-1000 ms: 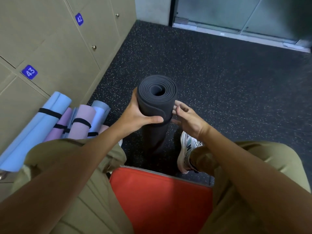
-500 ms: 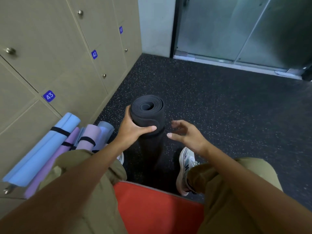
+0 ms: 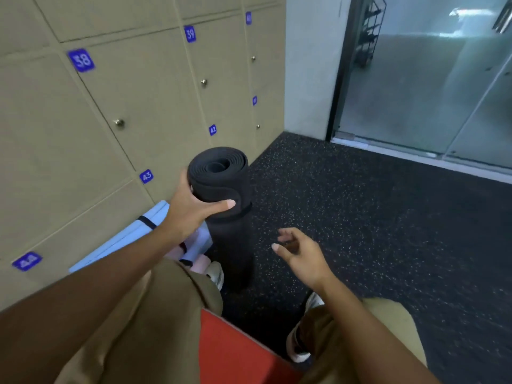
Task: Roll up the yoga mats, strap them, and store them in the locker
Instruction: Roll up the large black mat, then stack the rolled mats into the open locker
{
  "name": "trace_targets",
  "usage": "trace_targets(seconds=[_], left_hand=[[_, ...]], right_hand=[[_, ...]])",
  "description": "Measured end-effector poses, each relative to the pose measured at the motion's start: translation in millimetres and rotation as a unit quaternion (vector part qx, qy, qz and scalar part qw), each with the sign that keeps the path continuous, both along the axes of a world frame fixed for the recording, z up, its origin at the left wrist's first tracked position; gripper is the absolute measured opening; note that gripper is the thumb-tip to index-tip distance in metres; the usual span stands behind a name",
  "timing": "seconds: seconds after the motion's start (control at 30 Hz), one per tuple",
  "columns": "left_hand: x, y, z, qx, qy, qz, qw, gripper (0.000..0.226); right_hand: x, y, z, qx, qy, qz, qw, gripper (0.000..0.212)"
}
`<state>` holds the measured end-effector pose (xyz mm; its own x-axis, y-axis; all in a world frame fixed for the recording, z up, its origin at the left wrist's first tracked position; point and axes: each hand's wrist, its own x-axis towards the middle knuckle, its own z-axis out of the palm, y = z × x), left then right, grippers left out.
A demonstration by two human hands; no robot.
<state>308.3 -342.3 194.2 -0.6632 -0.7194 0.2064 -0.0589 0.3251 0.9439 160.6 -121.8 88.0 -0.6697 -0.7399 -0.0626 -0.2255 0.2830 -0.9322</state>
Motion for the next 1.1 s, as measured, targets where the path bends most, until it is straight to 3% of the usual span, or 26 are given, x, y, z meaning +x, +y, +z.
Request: trace_targets(seconds=[0.37,0.73,1.1], left_hand=[[65.9,2.4,46.1,0.006,0.063,0.129,0.990,0.094],[150.0,-62.1,69.2,-0.008,0.084,0.227,0.970,0.081],[247.2,-157.4,34.6,0.046,0.056,0.289,0.955,0.099]], right_hand=[[17.2,-34.7,15.7,-0.062,0.023,0.051,0.997,0.029],[28.8,-98.4,42.5,-0.015,0.074,0.131,0.988,0.032],[67.8,-245.2,92.8,0.032,0.142,0.210,0.967,0.033]])
